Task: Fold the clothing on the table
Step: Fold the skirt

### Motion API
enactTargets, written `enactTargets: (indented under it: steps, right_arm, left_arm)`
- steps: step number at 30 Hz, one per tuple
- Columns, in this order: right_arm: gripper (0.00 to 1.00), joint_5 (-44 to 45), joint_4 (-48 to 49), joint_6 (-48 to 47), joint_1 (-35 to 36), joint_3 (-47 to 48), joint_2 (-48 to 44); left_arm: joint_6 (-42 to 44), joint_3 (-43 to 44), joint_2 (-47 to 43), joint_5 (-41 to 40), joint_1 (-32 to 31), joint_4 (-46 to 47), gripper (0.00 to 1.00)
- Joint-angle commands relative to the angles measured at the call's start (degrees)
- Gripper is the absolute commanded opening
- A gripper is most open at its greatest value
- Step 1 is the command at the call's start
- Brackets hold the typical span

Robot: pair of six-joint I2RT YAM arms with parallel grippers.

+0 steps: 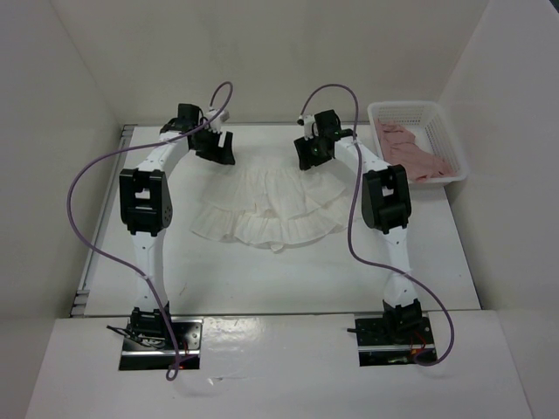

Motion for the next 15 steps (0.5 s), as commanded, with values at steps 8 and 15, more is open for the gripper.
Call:
enactTargets:
  steps: [8, 15]
  right_arm:
    - [0.31, -0.7, 2.2, -1.1, -1.0, -0.1, -3.2]
    - [0.25, -0.7, 2.7, -1.6, -1.0, -2.3, -7.3]
  left_arm:
    - [2.6, 3.8, 3.0, 3.3, -0.6, -1.8, 0.67]
    - [2.6, 5.0, 2.0, 3.9, -0.6, -1.8, 0.59]
